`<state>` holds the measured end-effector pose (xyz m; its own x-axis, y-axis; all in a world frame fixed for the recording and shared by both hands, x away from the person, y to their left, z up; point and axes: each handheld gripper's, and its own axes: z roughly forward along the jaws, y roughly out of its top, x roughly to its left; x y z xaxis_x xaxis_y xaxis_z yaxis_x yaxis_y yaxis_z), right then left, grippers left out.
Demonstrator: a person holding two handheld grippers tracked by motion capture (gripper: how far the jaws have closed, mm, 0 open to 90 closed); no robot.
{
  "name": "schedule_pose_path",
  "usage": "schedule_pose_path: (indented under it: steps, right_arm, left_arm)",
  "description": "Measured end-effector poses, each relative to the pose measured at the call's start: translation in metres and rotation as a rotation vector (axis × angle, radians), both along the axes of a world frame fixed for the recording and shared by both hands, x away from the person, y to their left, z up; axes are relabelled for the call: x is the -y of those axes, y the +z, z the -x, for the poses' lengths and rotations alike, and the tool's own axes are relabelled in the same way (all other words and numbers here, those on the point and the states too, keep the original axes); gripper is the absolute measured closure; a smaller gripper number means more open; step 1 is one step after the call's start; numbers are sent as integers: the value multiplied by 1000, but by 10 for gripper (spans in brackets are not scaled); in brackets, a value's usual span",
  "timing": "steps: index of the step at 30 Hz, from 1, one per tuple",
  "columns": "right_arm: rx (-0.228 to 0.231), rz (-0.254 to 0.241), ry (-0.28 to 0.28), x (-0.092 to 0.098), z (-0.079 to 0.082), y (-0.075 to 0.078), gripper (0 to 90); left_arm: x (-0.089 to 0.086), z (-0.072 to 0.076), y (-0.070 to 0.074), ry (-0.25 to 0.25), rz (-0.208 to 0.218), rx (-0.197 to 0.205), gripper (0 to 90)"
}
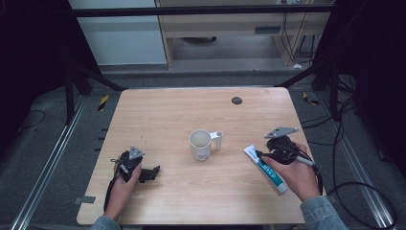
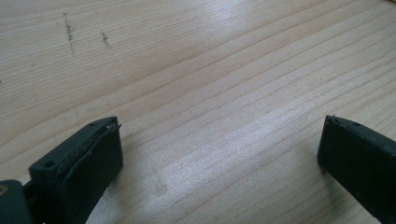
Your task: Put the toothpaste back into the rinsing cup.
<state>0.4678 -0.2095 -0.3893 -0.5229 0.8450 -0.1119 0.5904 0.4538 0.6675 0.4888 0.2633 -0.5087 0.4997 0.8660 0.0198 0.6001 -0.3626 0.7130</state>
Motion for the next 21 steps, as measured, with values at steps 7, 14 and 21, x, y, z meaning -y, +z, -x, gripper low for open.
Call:
schedule_pose_path:
  steps: [7, 14, 21]
  right_arm:
    - [-32, 11, 24, 1, -5, 1, 411]
    - [-55, 15, 25, 1, -11, 0, 345]
    - [-107, 16, 25, -4, -24, -10, 372]
  left_arm:
    - [0, 0, 0, 0, 1, 0, 0]
    - [0, 0, 0, -1, 1, 0, 0]
    - [0, 0, 0, -1, 0, -1, 0]
